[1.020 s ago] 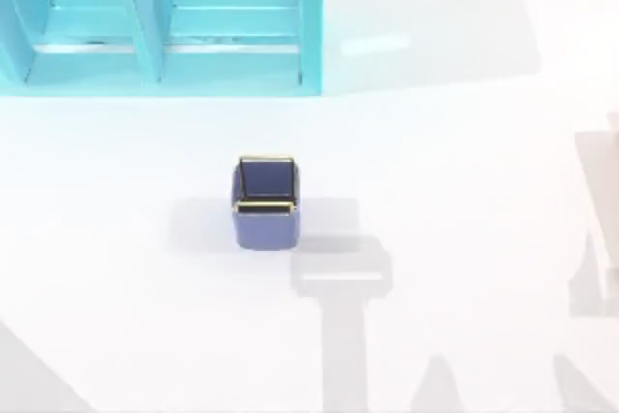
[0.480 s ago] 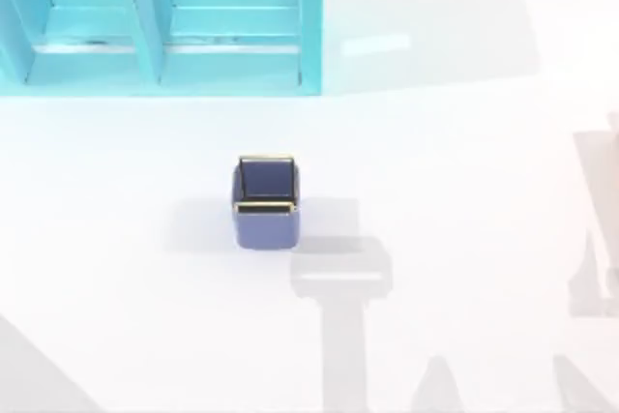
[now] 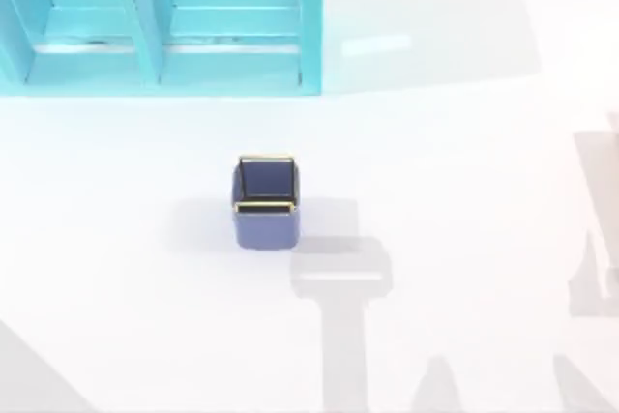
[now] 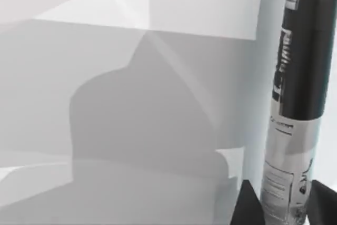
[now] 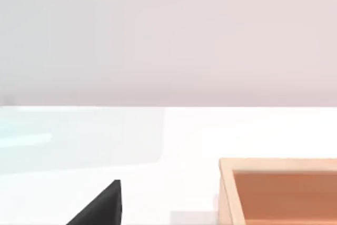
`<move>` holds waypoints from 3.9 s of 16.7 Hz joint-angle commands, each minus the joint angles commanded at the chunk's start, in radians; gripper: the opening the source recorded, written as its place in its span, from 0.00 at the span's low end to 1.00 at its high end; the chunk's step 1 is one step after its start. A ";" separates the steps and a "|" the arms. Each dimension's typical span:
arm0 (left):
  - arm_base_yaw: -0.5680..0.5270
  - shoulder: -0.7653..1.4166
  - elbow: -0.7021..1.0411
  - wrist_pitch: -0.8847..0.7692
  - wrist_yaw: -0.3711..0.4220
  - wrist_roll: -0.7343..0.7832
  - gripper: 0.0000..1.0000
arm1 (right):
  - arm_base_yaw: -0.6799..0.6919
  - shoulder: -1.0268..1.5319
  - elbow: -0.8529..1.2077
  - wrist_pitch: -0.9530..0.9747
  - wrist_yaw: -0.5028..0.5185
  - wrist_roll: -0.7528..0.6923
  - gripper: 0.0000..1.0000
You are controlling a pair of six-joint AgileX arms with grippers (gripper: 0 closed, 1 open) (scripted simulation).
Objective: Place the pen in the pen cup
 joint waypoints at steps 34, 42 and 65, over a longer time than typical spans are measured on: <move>-0.815 -0.390 -0.296 0.507 -1.233 0.361 0.00 | 0.000 0.000 0.000 0.000 0.000 0.000 1.00; -1.497 -0.228 -0.337 1.060 -1.977 0.431 0.00 | 0.000 0.000 0.000 0.000 0.000 0.000 1.00; -1.652 -0.215 -0.316 1.189 -2.108 0.423 0.00 | 0.000 0.000 0.000 0.000 0.000 0.000 1.00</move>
